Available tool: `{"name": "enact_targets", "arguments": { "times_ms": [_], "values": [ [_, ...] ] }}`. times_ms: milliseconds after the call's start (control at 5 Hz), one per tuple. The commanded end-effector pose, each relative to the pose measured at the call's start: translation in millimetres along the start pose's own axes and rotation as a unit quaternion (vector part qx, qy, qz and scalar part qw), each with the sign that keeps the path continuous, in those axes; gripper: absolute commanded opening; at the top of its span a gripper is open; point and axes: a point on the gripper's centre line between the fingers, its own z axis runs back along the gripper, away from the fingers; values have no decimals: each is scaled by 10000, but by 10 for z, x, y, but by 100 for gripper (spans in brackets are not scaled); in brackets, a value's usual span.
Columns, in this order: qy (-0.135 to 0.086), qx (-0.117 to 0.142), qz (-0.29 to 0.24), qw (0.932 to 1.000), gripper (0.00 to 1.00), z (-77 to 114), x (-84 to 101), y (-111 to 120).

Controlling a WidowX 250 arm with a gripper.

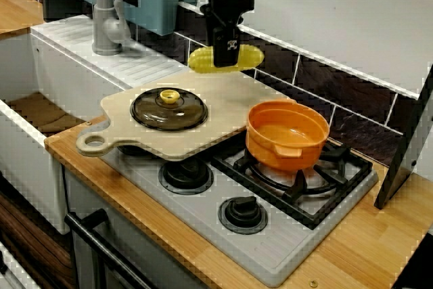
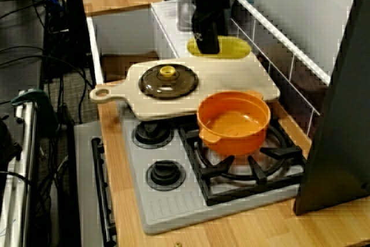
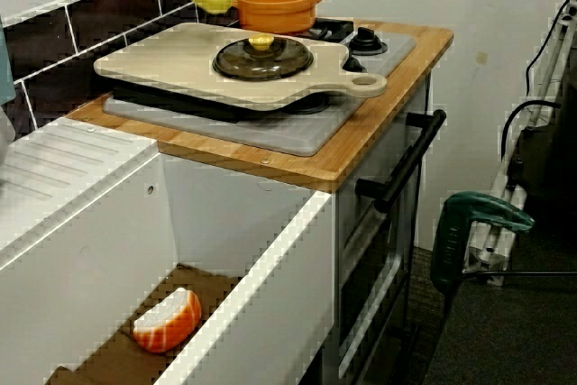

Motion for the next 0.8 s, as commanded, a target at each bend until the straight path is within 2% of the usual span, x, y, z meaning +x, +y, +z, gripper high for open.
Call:
{"name": "enact_targets", "arguments": {
  "times_ms": [0,200,400,600],
  "values": [
    [-314,93,-193,9993,0,345,192,-422],
    [-224,455,-205,9985,0,311,302,-599],
    [-144,601,-148,9980,0,295,378,-682],
    [-102,576,-138,9982,0,268,425,-739]
  ]
}}
